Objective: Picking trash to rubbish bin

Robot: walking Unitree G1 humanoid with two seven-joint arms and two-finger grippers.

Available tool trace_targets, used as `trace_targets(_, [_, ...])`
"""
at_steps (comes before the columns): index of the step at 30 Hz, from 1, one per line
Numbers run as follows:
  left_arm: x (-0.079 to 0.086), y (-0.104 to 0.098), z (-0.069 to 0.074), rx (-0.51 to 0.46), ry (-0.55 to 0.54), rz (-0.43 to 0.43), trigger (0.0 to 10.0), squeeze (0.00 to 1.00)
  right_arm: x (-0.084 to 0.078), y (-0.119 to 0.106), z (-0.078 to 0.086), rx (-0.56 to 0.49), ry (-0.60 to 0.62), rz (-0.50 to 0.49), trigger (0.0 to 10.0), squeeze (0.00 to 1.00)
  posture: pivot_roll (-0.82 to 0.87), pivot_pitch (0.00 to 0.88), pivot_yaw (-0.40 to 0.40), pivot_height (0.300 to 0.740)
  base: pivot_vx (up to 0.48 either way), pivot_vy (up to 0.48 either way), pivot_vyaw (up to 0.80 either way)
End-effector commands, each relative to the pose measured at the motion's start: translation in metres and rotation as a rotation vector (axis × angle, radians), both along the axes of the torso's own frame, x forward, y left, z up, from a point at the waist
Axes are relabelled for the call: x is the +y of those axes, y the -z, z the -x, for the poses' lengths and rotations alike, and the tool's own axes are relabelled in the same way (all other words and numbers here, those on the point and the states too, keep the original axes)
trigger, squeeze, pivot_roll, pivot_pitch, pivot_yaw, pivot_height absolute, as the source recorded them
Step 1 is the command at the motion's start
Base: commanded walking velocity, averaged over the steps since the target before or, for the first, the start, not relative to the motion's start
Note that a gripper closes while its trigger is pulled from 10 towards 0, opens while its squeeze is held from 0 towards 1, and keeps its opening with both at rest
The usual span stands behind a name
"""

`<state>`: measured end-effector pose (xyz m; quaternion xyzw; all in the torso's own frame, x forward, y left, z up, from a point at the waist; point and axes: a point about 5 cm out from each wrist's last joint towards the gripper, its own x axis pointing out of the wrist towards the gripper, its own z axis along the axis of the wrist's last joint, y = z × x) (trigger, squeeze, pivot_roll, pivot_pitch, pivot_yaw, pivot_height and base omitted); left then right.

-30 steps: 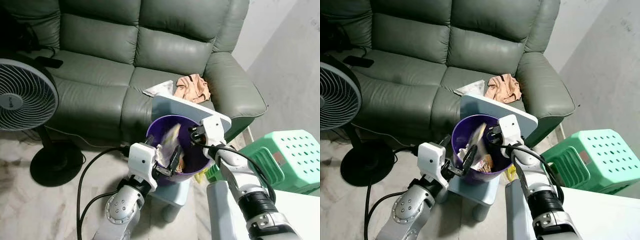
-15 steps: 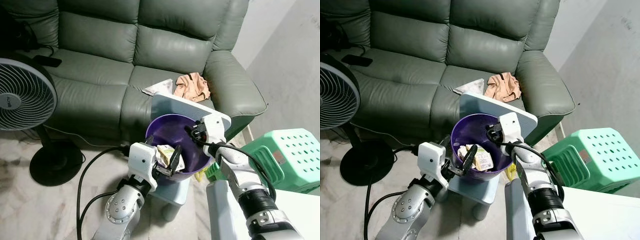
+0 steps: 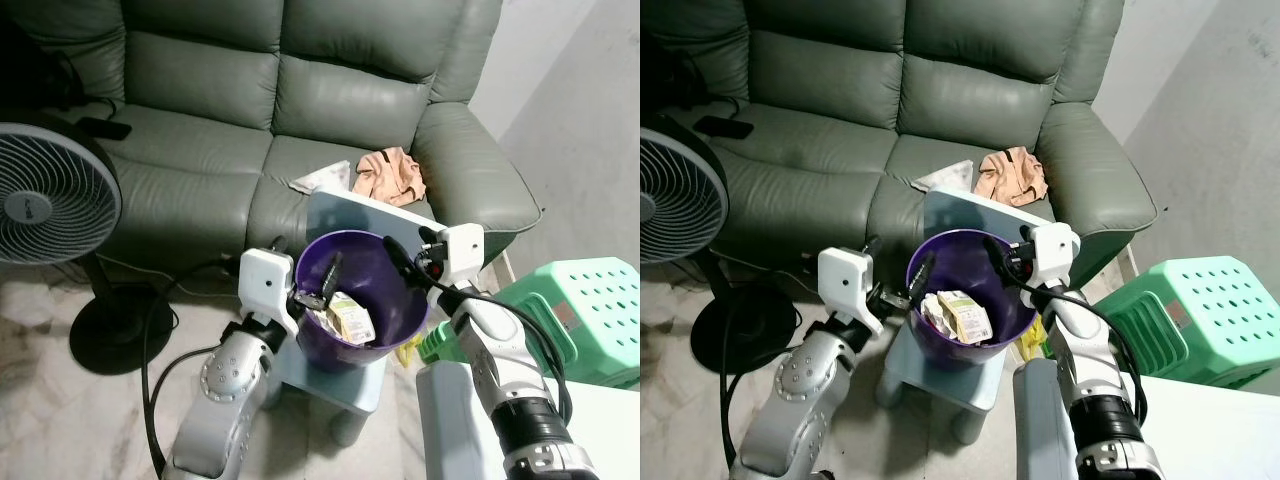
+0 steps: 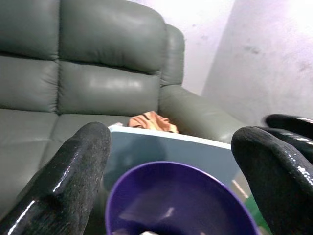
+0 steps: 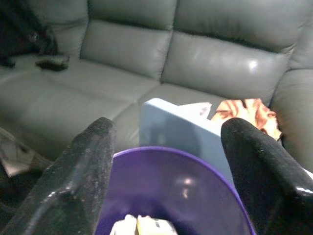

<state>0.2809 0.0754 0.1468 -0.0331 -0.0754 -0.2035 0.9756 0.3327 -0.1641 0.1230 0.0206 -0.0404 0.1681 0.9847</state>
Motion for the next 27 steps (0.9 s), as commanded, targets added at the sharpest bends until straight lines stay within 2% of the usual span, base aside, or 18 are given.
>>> trace_targets(1, [0.006, -0.003, -0.010, -0.010, -0.030, -0.006, 10.0, 0.00, -0.012, -0.007, 0.005, -0.056, 0.060, -0.041, 10.0, 1.00, 0.01, 0.042, -0.113, 0.740, 0.000, 0.000, 0.00])
trace_targets(4, [0.019, -0.008, -0.027, -0.016, -0.083, -0.011, 10.0, 0.00, -0.022, -0.009, 0.013, -0.091, 0.131, -0.075, 10.0, 1.00, -0.01, 0.021, -0.096, 0.740, 0.000, 0.000, 0.00])
trace_targets(9, [0.039, -0.013, -0.048, -0.019, -0.177, -0.014, 10.0, 0.00, -0.028, -0.011, 0.023, -0.125, 0.196, -0.105, 10.0, 1.00, -0.03, 0.000, -0.071, 0.740, 0.000, 0.000, 0.00])
trace_targets(16, [0.051, -0.014, -0.059, -0.019, -0.211, -0.026, 10.0, 0.00, -0.033, -0.012, 0.030, -0.152, 0.272, -0.108, 10.0, 1.00, -0.04, 0.000, -0.062, 0.740, 0.000, 0.000, 0.00])
trace_targets(24, [0.058, -0.008, -0.062, 0.003, -0.227, 0.000, 10.0, 0.00, -0.031, -0.009, 0.034, -0.150, 0.298, -0.096, 10.0, 1.00, -0.03, 0.000, -0.061, 0.740, 0.000, 0.000, 0.00])
trace_targets(25, [0.059, -0.006, -0.062, 0.012, -0.232, 0.006, 10.0, 0.00, -0.029, -0.009, 0.034, -0.149, 0.295, -0.103, 10.0, 0.73, -0.03, 0.000, -0.063, 0.740, 0.000, 0.000, 0.00])
trace_targets(26, [0.059, -0.005, -0.062, 0.011, -0.232, 0.008, 10.0, 0.00, -0.026, -0.009, 0.034, -0.151, 0.289, -0.095, 10.0, 0.00, -0.03, 0.000, -0.064, 0.740, 0.000, 0.000, 0.00])
trace_targets(27, [0.059, -0.005, -0.062, 0.010, -0.232, 0.009, 10.0, 0.00, -0.026, -0.009, 0.033, -0.152, 0.288, -0.089, 10.0, 0.00, -0.03, 0.000, -0.064, 0.740, 0.000, 0.000, 0.00])
